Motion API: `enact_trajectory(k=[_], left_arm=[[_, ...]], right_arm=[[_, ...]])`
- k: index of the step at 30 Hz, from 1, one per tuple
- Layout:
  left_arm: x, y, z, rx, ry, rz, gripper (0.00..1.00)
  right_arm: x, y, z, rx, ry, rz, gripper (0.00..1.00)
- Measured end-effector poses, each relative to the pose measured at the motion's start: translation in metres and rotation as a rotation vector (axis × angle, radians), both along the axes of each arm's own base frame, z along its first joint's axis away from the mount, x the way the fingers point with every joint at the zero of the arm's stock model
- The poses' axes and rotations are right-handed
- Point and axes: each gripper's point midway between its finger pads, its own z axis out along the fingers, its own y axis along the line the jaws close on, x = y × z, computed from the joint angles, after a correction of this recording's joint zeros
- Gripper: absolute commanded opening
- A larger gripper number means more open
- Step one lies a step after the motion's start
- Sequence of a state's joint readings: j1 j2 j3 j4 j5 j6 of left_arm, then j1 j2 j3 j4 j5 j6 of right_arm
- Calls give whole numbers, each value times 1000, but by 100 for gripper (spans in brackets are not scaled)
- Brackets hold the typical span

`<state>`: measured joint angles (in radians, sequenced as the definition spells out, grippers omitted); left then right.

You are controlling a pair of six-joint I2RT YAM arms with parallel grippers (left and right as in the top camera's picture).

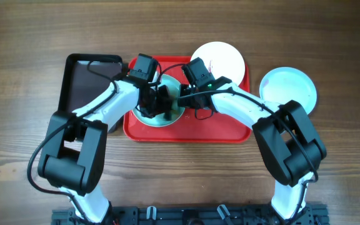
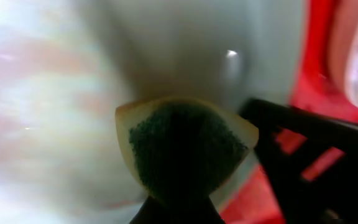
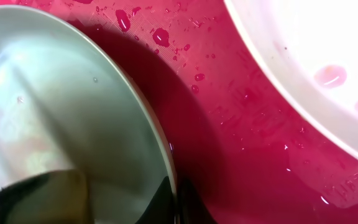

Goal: Clean dirty plates on tray and stack at the side
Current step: 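Keep scrubbing the pale green plate with the left gripper's sponge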

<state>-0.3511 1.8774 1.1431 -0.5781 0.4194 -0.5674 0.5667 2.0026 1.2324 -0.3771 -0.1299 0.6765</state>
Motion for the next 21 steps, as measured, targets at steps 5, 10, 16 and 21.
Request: enact_trajectory(k=[5,10,16,21], left_arm=[[3,-7,27,-54,-58,-19,4],[8,-4,84,-79,-206,-16,4],[2,28,143,33,-381,55,4],[3,73,166,232,-486,166,4]], right_arm=[[0,0,0,0,0,0,4],[-1,1,0,4,2,7,4],[-1,1,0,9,3,29,4],[-7,-2,2,-4,14,49,4]])
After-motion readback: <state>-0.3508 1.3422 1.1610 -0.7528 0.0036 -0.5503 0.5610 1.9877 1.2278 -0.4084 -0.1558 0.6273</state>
